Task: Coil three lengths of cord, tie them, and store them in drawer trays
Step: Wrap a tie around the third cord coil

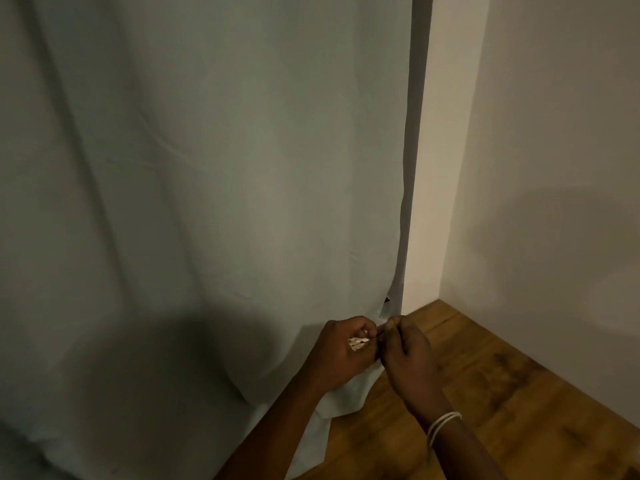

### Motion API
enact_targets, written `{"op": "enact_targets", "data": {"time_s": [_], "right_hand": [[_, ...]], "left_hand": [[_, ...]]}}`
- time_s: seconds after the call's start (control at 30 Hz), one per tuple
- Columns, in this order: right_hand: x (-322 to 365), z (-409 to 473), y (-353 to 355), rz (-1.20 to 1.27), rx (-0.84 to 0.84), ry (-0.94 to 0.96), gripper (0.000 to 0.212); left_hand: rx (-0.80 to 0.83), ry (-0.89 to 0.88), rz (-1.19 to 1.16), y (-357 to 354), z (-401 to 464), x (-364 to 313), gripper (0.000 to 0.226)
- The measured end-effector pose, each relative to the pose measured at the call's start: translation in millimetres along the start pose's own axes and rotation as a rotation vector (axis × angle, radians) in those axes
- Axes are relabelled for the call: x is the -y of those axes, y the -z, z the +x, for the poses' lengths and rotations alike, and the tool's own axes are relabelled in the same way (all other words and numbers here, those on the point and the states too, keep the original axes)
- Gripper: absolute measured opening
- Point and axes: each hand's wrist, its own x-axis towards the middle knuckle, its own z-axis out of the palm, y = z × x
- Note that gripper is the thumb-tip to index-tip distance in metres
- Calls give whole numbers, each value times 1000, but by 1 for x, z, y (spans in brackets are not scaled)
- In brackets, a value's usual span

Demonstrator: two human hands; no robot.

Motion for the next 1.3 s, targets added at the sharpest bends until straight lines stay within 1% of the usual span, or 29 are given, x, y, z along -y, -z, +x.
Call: {"op": "enact_targets", "data": {"time_s": [0.07, 0.13, 0.23, 0.3, 0.4, 0.5, 0.6, 0.73, 0.8, 0.9, 0.97, 1.07, 1.2, 1.3], "right_hand": [[-1, -2, -1, 57, -21, -47, 27], [1, -3, -1, 142, -35, -100, 28], [6, -2, 1, 335, -18, -181, 30], [8, -1, 1, 410, 11, -212, 32], [5, 5, 0, 378, 53, -184, 34], [2, 9, -1, 312, 81, -160, 32], [3, 8, 0, 269, 119, -149, 31], [8, 5, 1, 262, 165, -120, 32], [6, 3, -1, 272, 161, -134, 32], [3, -3, -4, 302, 149, -143, 34], [2, -5, -6, 330, 138, -159, 34], [3, -6, -11, 329, 115, -113, 29], [7, -13, -21, 138, 47, 58, 22], [2, -18, -26, 37, -16, 130, 16]], "left_hand": [[25, 5, 17, -2, -1, 1, 7], [17, 39, -20, -4, -2, 1, 8], [-45, 120, -125, -4, -1, -2, 9], [-84, 137, -150, -3, -1, -2, 7], [-89, 174, -204, -2, -2, -3, 9], [-82, 226, -236, -2, -5, 0, 9], [-44, 189, -172, 2, -6, 2, 9], [57, 12, 19, 19, -7, -4, 14], [78, -6, 35, 22, -8, -2, 18], [62, 18, 26, 20, -14, 3, 16], [45, 66, -31, 17, -17, 5, 14], [-14, 237, -237, 19, -17, 1, 12], [-113, 322, -412, 18, -15, -3, 14], [-186, 427, -555, 17, -16, -6, 14]]}}
